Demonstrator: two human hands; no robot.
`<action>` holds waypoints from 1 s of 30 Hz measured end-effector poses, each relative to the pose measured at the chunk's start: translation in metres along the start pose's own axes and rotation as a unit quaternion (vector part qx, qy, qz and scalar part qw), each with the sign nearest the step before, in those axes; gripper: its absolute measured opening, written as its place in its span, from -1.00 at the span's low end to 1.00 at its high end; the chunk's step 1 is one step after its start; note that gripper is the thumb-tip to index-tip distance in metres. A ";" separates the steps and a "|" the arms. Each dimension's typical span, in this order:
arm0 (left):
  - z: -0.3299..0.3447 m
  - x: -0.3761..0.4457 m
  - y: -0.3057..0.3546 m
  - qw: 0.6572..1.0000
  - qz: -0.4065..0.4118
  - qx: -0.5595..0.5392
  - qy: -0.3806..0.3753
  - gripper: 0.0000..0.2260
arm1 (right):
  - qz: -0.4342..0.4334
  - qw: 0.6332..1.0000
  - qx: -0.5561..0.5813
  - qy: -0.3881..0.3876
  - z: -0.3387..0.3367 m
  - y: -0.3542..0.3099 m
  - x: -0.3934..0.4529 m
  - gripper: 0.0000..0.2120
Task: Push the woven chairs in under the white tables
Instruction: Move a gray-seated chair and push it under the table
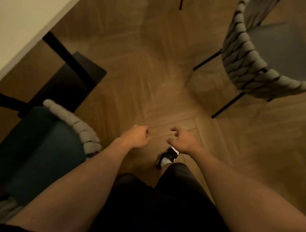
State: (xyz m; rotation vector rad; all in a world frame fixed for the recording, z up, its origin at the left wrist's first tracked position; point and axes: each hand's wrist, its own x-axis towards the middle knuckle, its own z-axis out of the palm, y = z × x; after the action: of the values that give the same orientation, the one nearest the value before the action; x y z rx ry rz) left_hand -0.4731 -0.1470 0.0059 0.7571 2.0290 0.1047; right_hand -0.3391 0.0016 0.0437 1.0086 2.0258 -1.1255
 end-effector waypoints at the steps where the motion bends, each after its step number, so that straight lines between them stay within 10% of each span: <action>1: -0.008 0.013 0.012 1.000 0.005 0.014 -0.011 -0.68 | 0.005 1.000 0.011 0.004 -0.015 0.006 0.007 -0.46; 19: -0.149 0.229 0.252 0.967 0.158 0.187 -0.075 -0.74 | 0.106 0.976 0.162 0.101 -0.245 0.090 0.121 -0.57; 30: -0.263 0.401 0.397 0.864 0.363 0.350 0.012 -0.66 | 0.178 0.919 0.214 0.279 -0.385 0.093 0.201 -0.61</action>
State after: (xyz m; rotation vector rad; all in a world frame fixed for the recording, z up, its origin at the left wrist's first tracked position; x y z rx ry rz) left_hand -0.6455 0.4512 -0.0044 1.9667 1.6789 -0.2126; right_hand -0.4207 0.4377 0.0229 2.0255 1.9022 -1.1942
